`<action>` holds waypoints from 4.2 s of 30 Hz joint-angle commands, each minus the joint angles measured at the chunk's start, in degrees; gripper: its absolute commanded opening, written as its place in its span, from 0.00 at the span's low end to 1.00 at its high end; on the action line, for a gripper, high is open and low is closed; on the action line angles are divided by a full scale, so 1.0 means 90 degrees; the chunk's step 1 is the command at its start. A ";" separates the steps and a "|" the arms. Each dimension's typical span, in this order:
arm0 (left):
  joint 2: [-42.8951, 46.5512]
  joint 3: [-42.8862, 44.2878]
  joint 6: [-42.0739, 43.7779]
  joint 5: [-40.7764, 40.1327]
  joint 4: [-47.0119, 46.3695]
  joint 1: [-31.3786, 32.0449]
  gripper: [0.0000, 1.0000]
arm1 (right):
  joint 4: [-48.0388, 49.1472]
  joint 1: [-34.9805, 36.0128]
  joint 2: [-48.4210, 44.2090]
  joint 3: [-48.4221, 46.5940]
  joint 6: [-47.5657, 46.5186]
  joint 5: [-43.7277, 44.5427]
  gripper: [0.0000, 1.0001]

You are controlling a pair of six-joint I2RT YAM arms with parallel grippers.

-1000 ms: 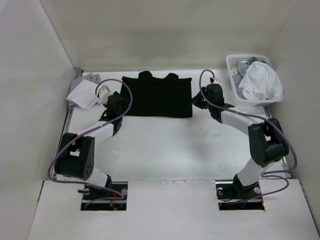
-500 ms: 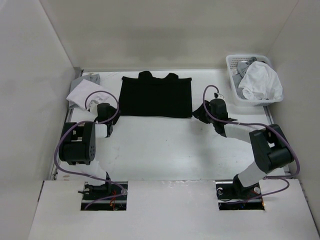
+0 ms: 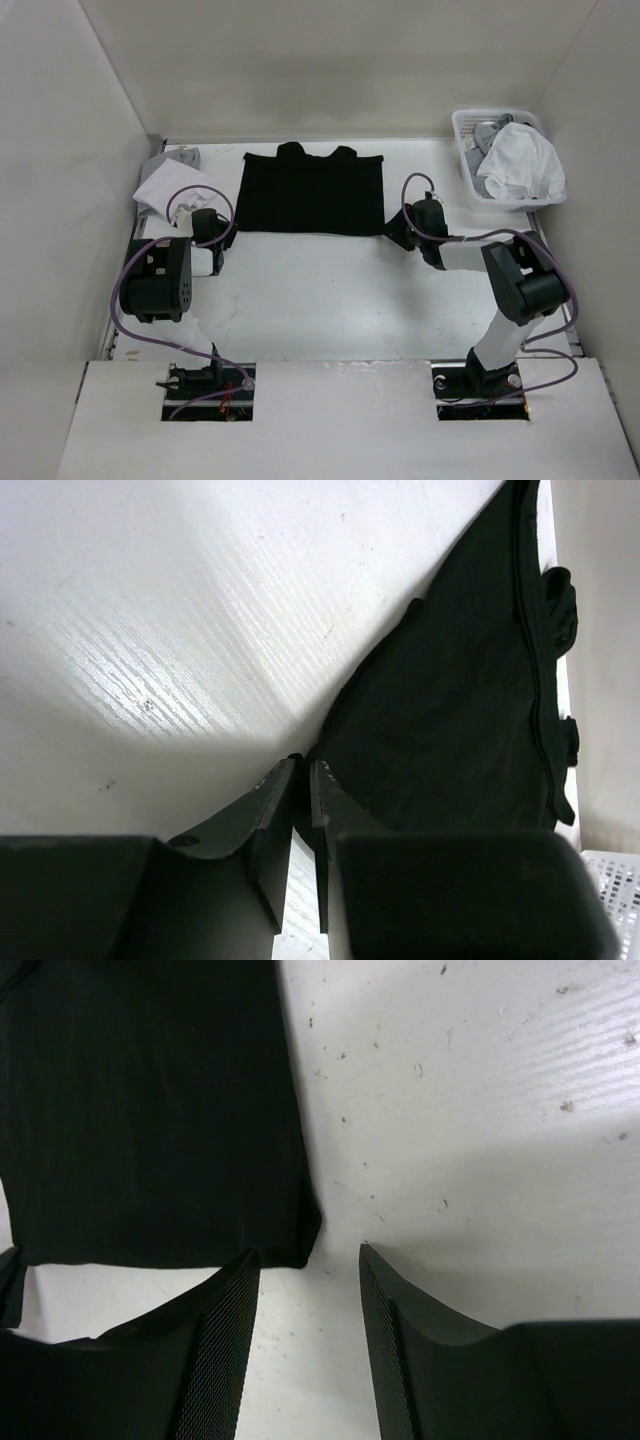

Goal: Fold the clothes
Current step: Fold the tank top

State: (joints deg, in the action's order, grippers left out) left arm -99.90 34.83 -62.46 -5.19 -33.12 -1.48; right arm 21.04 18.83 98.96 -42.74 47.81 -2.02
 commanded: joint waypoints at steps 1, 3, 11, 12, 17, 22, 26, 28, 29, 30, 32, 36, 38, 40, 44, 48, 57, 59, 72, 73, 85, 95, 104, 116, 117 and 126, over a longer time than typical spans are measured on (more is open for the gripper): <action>-0.0082 -0.0120 -0.0033 -0.0077 -0.0187 -0.0017 0.09 | 0.0251 0.0002 0.0215 -0.0377 0.0225 -0.0078 0.48; -0.0053 -0.0120 -0.0033 -0.0097 -0.0187 -0.0017 0.09 | 0.0231 0.0002 0.0303 -0.0446 0.0263 -0.0117 0.46; 0.0240 -0.0247 0.0006 -0.0253 -0.0187 -0.0017 0.04 | 0.0221 0.0002 0.0518 -0.0622 0.0332 -0.0186 0.30; 0.0289 -0.0266 0.0025 -0.0263 -0.0206 -0.0007 0.03 | 0.0231 0.0002 0.0538 -0.0641 0.0332 -0.0166 0.25; 0.0688 -0.0374 0.0113 -0.0341 -0.0343 0.0051 0.00 | 0.0426 0.0002 0.0460 -0.0681 0.0342 -0.0098 0.06; 0.1809 -0.0617 0.0094 -0.0468 -0.0265 0.0207 0.00 | 0.0622 0.0217 -0.0348 -0.0350 0.0127 -0.0030 0.02; 0.3848 -0.0774 0.0220 -0.0614 0.0630 0.0481 0.00 | -0.0089 0.0548 -0.2142 0.0207 -0.0331 0.0360 0.01; 0.5078 -0.0677 0.0435 -0.0683 0.1430 0.0540 0.00 | -0.0781 0.0821 -0.3352 0.0422 -0.0614 0.0653 0.01; 0.5703 -0.0580 0.0532 -0.0702 0.1860 0.0559 0.00 | -0.1229 0.1006 -0.4035 0.0471 -0.0741 0.0828 0.01; 0.6279 -0.0444 0.0630 -0.0703 0.2318 0.0569 0.00 | -0.1708 0.1221 -0.4709 0.0491 -0.0858 0.1043 0.01; 0.7267 -0.0025 0.0874 -0.0634 0.3295 0.0588 0.00 | -0.2771 0.1709 -0.5970 0.0297 -0.1063 0.1521 0.01; 0.8548 0.0952 0.1353 -0.0595 0.4976 0.0744 0.00 | -0.4765 0.2909 -0.7535 -0.0561 -0.1114 0.2654 0.01; 0.8823 0.1295 0.1519 -0.0595 0.5514 0.0803 0.00 | -0.5353 0.3515 -0.7830 -0.0923 -0.1016 0.3181 0.01; 0.8980 0.1530 0.1617 -0.0634 0.5954 0.0862 0.00 | -0.5812 0.4218 -0.8006 -0.1226 -0.0812 0.3728 0.01; 0.8903 0.1278 0.1647 -0.0683 0.6054 0.0920 0.00 | -0.5883 0.5050 -0.7803 -0.1316 -0.0791 0.4452 0.02; 0.8172 0.0497 0.1471 -0.0595 0.5382 0.0930 0.00 | -0.5124 0.3981 -0.6916 -0.0839 -0.1093 0.3822 0.02; 0.3772 0.0054 0.1051 -0.0898 0.2034 0.0891 0.00 | -0.1637 0.0297 -0.3199 -0.0433 -0.0839 0.0216 0.01; 0.2687 0.0522 0.1022 -0.0966 0.1583 0.0862 0.00 | -0.1537 0.0150 -0.2290 -0.0980 -0.0869 0.0030 0.01; 0.0395 0.2587 0.0807 -0.0380 0.1454 0.0628 0.00 | -0.1869 -0.0837 -0.0018 -0.3192 -0.1025 -0.0518 0.01; 0.0503 0.2402 0.0778 -0.0380 0.1386 0.0647 0.00 | -0.1791 -0.0837 -0.0135 -0.2987 -0.1006 -0.0518 0.01; 0.2153 -0.0079 0.0192 0.0166 0.0360 0.0315 0.00 | -0.0756 -0.0760 -0.1815 -0.0223 -0.0537 -0.0293 0.01; 0.3579 -0.1584 0.0435 0.0576 0.0487 0.0237 0.00 | -0.0511 -0.0086 -0.2518 0.1261 -0.0391 0.0058 0.02; 0.4068 -0.2649 0.0611 0.0801 0.0711 -0.0104 0.01 | -0.0902 -0.0066 -0.2899 0.2161 -0.0176 0.0459 0.05; 0.5855 -0.2153 0.0601 -0.0426 0.2009 0.1091 0.27 | -0.1088 -0.0066 -0.2569 0.1459 -0.0312 0.0128 0.48; 0.5769 -0.1977 0.0669 -0.0709 0.2069 0.1589 0.27 | -0.1020 -0.0085 -0.2394 0.1352 -0.0303 0.0069 0.48; 0.2597 -0.0833 0.0534 -0.1347 0.0742 0.4611 0.26 | -0.0794 -0.0183 -0.1542 0.1077 -0.0010 -0.0010 0.49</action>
State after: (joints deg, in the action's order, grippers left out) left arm -71.22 26.24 -57.25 -14.31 -21.85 37.80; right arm 11.81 17.50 84.40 -31.53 46.59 -1.85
